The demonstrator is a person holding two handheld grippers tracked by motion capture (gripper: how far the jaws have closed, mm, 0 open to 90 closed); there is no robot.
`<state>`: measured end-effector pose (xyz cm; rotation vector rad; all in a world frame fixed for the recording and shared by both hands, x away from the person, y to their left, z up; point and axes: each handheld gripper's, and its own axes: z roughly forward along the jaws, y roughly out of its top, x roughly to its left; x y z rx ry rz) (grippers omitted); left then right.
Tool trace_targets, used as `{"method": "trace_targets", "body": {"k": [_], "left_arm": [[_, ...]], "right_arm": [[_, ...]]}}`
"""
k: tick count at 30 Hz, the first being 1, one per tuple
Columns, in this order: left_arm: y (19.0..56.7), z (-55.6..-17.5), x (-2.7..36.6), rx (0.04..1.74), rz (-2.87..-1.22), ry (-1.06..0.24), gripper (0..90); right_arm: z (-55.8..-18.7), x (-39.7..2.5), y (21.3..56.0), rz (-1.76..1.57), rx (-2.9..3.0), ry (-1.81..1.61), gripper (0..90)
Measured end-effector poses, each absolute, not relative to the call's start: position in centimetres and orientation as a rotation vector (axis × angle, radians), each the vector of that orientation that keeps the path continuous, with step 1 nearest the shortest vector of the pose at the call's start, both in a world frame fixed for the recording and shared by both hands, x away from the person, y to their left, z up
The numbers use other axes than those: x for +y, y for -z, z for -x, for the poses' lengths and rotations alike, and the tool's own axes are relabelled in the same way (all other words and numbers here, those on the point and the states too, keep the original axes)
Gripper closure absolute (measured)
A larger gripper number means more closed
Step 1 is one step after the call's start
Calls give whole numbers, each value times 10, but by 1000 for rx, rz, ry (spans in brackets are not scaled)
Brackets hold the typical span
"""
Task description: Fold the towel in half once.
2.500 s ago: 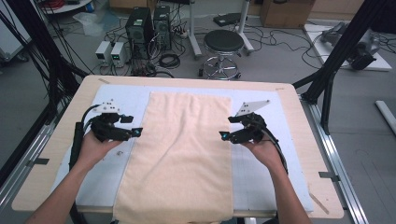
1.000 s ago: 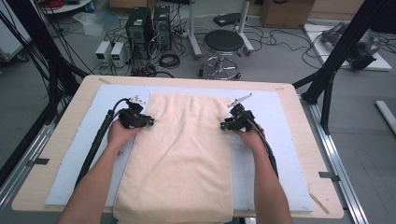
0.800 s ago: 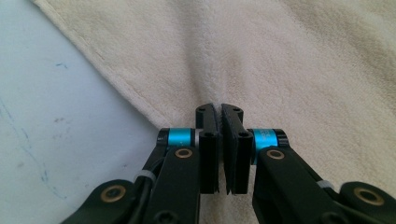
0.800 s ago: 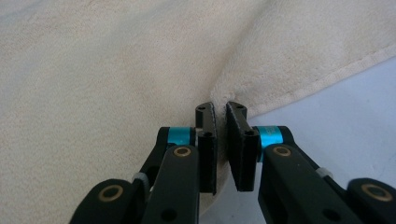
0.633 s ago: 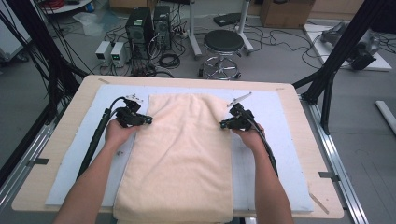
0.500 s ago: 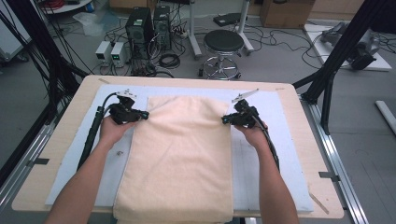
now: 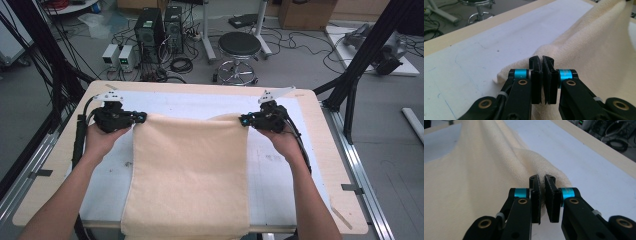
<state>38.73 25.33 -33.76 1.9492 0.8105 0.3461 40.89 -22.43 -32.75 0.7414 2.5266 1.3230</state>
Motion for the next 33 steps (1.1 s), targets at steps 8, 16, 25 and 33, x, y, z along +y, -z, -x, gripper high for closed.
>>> {"method": "trace_targets", "body": {"k": [8,16,25,33], "left_arm": [[363,-303,264,699,-1967,-368,843],[417,-261,266,693,-2108,-247,799],[401,-268,274,709,-2089,-273,615],[408,-304,256,751,-2073,-256,554]], "right_arm": [[-333,-224,334,-573,2569,-1327,836],[-286,-219,384,-575,2674,-1279,797],[-286,-232,379,-662,2604,-1407,548],[-318,-215,392,-728,2631,-1274,496]]}}
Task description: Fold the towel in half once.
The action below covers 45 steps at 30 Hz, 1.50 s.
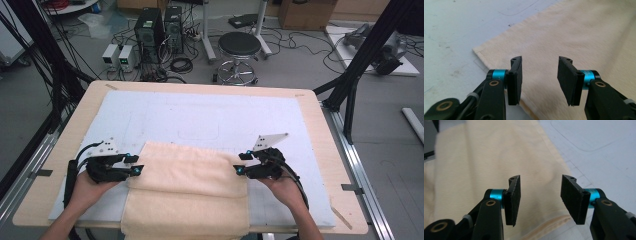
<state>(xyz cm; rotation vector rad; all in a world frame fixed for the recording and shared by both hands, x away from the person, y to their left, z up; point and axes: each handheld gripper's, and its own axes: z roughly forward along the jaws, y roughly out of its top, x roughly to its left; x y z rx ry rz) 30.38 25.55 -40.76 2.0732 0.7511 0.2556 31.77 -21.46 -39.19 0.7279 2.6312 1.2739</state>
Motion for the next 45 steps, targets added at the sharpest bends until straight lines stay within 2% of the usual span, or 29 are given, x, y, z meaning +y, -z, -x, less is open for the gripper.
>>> {"method": "trace_targets", "body": {"k": [3,6,8,11,14,16,17,22,31,38,41,45], "left_arm": [[413,-320,249,779,-2071,-247,557],[422,-336,247,846,-2100,-242,509],[427,-344,249,883,-2104,-243,485],[436,-351,249,902,-2128,-202,492],[436,-351,247,869,-2136,-195,604],[434,-349,244,842,-2145,-197,741],[433,-348,243,839,-2144,-201,773],[421,-344,246,826,-2100,-233,817],[396,-339,252,802,-2004,-295,826],[370,-311,259,708,-1951,-329,827],[367,-277,265,651,-1947,-368,827],[375,-224,274,601,-1950,-335,824]], "right_arm": [[-332,-213,401,-777,2628,-1201,495],[-347,-214,413,-835,2661,-1184,521],[-355,-214,421,-855,2698,-1183,557],[-361,-213,428,-835,2743,-1176,691],[-362,-210,429,-806,2755,-1188,788],[-360,-210,427,-796,2753,-1199,816],[-360,-210,425,-786,2742,-1198,819],[-355,-214,416,-778,2690,-1241,824],[-349,-216,383,-735,2605,-1309,825],[-328,-216,350,-621,2571,-1344,823],[-304,-214,340,-546,2581,-1310,822],[-258,-218,338,-470,2579,-1364,809]]}}
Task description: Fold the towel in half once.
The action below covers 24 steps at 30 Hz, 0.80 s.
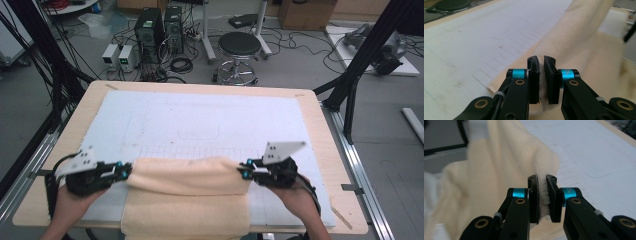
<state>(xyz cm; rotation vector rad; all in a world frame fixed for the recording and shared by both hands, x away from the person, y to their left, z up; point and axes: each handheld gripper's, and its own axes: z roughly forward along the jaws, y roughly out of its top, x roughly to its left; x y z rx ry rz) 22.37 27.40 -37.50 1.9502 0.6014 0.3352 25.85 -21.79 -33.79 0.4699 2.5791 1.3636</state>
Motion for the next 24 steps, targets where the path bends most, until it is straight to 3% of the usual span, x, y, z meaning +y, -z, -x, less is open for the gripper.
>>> {"method": "trace_targets", "body": {"k": [1,4,6,11,24], "left_arm": [[377,-211,275,586,-1959,-336,810],[381,-192,279,587,-1987,-350,638],[383,-195,281,611,-2011,-360,607],[389,-221,278,636,-2041,-363,562],[417,-310,263,803,-2099,-326,489]], "right_arm": [[-246,-218,339,-438,2589,-1384,783],[-220,-217,346,-415,2624,-1415,676],[-217,-219,351,-432,2638,-1411,646],[-243,-223,366,-564,2634,-1386,552],[-319,-219,408,-731,2590,-1208,443]]}}
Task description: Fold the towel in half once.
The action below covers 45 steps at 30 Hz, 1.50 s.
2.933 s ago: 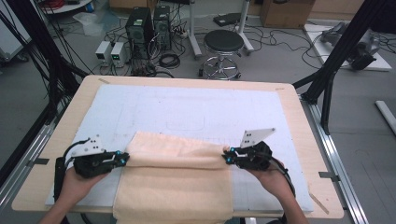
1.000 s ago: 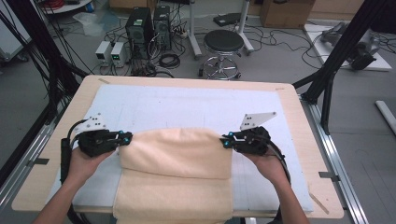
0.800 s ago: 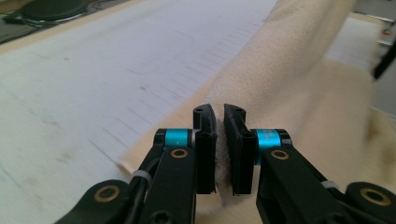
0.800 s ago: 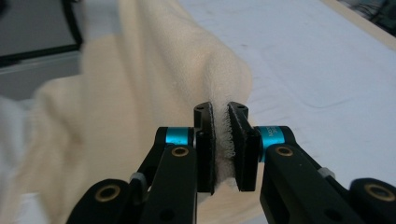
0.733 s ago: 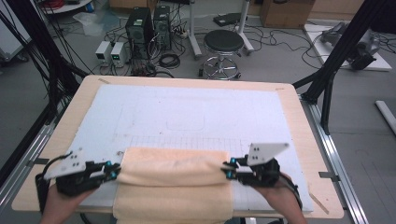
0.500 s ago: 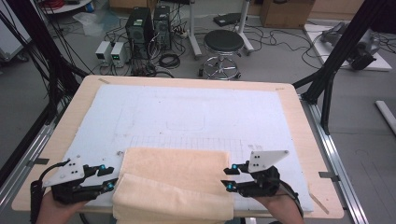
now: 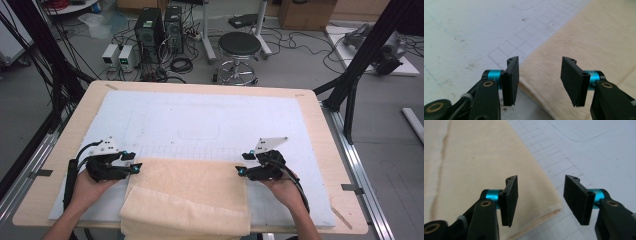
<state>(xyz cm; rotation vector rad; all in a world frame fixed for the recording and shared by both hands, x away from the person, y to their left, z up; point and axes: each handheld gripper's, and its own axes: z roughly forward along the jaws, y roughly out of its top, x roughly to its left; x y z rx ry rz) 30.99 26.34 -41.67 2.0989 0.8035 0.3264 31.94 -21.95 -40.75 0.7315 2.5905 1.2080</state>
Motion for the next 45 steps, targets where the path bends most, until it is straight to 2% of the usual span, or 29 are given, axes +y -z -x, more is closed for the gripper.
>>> {"method": "trace_targets", "body": {"k": [6,8,10,12,13,15,16,19,22,29,37,42,44,45], "left_arm": [[436,-329,260,876,-2172,-257,453],[437,-331,261,876,-2167,-232,492],[438,-332,263,862,-2152,-180,620],[438,-331,262,846,-2151,-165,658],[438,-331,262,841,-2156,-156,722],[437,-330,260,834,-2165,-152,778],[437,-329,259,837,-2160,-157,794],[435,-327,258,839,-2165,-182,818],[432,-327,257,841,-2158,-208,823],[417,-352,253,910,-2083,-286,831],[386,-414,241,1030,-1964,-352,831],[371,-448,233,1079,-1945,-383,831],[373,-453,232,1080,-1956,-392,812],[376,-454,231,1090,-1973,-403,766]], "right_arm": [[-334,-219,424,-789,2639,-1133,417],[-339,-219,430,-799,2661,-1117,419],[-342,-220,435,-808,2689,-1108,441],[-344,-220,438,-813,2703,-1132,491],[-344,-220,438,-814,2710,-1141,586],[-344,-219,438,-794,2740,-1165,650],[-343,-218,437,-795,2756,-1171,714],[-342,-218,436,-795,2764,-1181,821],[-340,-217,431,-770,2742,-1159,853],[-359,-220,409,-790,2633,-1143,864],[-435,-223,376,-909,2540,-1063,864],[-466,-225,355,-986,2469,-1065,863],[-473,-227,354,-994,2473,-1069,826],[-474,-228,358,-1001,2467,-1067,724]]}}
